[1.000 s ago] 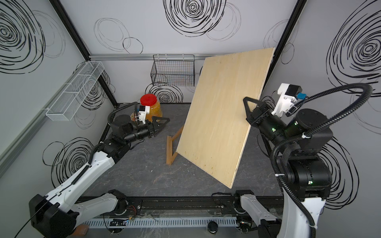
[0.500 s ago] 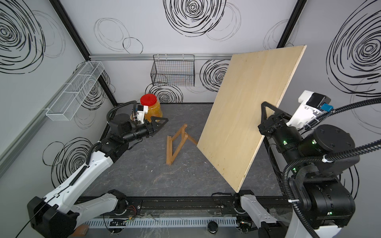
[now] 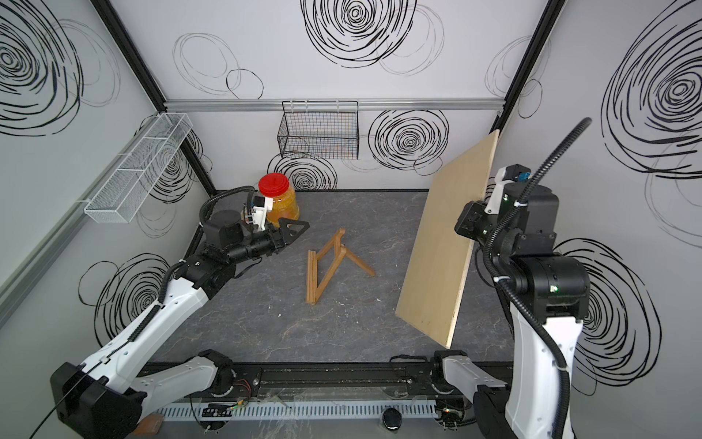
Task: Disassemble the easel
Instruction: Place the drawing board at the center of the board.
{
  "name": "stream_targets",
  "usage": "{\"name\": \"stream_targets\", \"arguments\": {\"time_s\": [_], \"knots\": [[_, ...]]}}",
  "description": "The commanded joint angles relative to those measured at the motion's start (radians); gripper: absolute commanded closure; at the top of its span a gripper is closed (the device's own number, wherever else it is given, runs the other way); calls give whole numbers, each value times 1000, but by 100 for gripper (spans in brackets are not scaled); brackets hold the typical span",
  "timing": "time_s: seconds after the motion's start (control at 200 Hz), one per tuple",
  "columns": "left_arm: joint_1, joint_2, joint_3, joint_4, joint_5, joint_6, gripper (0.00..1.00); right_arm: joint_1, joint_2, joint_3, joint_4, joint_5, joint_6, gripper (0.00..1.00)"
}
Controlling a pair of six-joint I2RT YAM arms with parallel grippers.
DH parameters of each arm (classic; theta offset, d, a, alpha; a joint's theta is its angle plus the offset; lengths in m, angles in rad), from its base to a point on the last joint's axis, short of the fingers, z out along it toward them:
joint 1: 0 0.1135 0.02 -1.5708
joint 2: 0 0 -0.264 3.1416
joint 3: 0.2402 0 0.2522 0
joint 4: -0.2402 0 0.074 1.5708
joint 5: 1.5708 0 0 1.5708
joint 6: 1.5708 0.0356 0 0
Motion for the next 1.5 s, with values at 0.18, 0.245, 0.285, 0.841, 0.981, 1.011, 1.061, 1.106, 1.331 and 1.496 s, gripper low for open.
{"name": "stream_targets", "arguments": {"time_s": [0.18,0.245,0.285,0.841,0.981,1.011,1.061,1.106,1.331,1.496], "knots": [[22,49,27,-31,-1,92,9,-33,41,-149,114,-112,-30,100],[28,57,23,-38,2,104,9,-61,62,-177,119,-173,-39,100],[36,60,18,-38,6,110,10,-82,77,-190,121,-217,-46,100],[177,84,-52,-28,62,172,11,-171,318,-222,113,-482,-159,100],[204,92,-75,-22,75,183,11,-190,371,-226,140,-542,-166,100],[210,95,-80,-18,80,184,11,-196,376,-230,152,-562,-163,100],[221,99,-86,-14,85,186,11,-205,384,-244,188,-590,-155,100],[230,105,-89,-10,90,187,11,-211,391,-255,215,-613,-151,100],[248,138,-100,-3,100,212,11,-230,431,-312,316,-606,-173,100],[253,166,-120,21,111,218,12,-278,482,-349,322,-585,-175,100]]}}
